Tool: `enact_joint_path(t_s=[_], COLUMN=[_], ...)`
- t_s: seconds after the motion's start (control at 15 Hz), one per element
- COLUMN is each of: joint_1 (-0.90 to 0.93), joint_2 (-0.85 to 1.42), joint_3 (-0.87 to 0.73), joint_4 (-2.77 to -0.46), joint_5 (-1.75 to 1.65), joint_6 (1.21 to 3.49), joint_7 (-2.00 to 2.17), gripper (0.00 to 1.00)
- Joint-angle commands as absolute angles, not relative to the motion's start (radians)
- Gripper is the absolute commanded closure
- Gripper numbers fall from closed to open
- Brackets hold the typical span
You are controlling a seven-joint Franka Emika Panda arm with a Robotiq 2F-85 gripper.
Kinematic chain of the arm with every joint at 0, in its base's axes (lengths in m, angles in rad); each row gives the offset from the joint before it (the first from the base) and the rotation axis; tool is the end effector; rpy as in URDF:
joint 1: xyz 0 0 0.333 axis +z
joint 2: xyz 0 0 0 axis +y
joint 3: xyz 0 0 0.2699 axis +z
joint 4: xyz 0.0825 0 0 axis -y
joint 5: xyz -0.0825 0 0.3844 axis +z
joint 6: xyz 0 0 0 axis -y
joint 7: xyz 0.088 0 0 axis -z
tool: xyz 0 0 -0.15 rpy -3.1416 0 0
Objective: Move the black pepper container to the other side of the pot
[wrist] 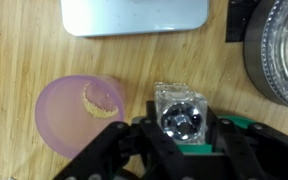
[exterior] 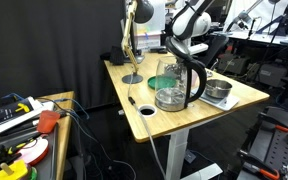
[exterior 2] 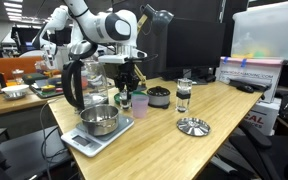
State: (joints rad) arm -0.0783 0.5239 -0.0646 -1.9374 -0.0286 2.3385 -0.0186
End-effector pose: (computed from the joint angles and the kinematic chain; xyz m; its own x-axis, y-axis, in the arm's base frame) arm 0.5752 -0.0860 0.1195 0.9875 -0.0986 -0.1233 -0.0933 -0.9945 0.0480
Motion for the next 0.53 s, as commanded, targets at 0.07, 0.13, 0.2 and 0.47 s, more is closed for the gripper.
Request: enact_joint_path(t_s=[0.07, 0.13, 0.2, 0.47], joint_1=[-0.105, -0.105, -0.105, -0.104], joint_2=[0.47, 0.455, 0.438, 0.353], joint_3=[-0.048, -0.048, -0.049, -0.053], joint_4=[-1.933, -1.935, -1.938, -1.966], joint_5=[0.023, 0.027, 0.03, 0.034], joint_6=[2.305, 2.308, 2.311, 2.323], joint_7=[-0.047, -0.051, -0.054, -0.063], gripper=[0.82, 0.82, 0.82, 0.82])
